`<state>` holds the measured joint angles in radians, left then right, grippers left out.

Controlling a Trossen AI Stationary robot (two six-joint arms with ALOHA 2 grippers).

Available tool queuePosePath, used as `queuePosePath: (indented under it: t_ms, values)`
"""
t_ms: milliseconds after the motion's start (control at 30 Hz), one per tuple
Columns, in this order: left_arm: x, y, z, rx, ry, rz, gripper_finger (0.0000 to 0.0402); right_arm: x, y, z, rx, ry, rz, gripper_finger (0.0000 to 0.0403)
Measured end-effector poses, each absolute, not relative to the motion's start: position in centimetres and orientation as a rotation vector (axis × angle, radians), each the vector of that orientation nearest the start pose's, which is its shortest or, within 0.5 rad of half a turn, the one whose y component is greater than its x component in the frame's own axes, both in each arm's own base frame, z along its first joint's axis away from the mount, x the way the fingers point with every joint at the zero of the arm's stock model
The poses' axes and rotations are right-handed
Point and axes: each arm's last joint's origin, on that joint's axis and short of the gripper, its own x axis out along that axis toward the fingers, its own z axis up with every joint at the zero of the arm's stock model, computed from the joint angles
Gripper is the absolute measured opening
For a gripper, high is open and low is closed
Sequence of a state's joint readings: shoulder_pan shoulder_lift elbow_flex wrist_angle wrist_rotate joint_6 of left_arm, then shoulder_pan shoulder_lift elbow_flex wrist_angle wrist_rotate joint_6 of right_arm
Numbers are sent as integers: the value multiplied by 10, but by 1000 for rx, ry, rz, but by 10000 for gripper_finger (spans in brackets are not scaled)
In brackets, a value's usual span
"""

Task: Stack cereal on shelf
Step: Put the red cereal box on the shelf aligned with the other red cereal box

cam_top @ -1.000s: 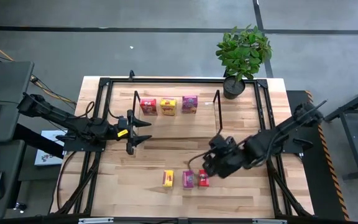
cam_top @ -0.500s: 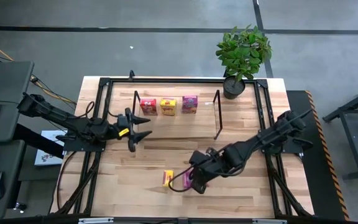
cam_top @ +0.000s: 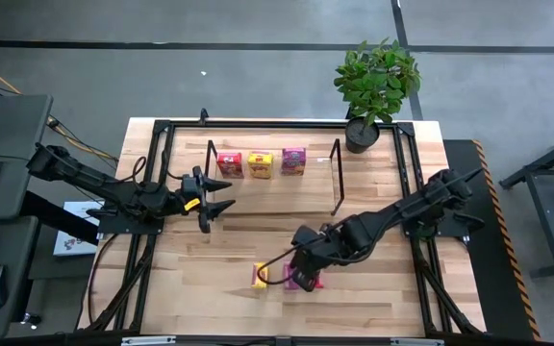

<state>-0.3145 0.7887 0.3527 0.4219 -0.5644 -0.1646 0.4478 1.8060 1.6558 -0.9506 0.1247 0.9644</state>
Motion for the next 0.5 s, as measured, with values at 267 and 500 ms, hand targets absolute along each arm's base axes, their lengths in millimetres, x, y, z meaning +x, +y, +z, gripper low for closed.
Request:
queuePosePath:
  t_ms: [267, 500]
  values:
    - [170, -39, 239, -154, 1, 251, 243, 342, 154, 296, 489, 1117, -195, 195]
    - [170, -39, 239, -153, 2, 251, 243, 329, 149, 291, 470, 1184, -362, 205]
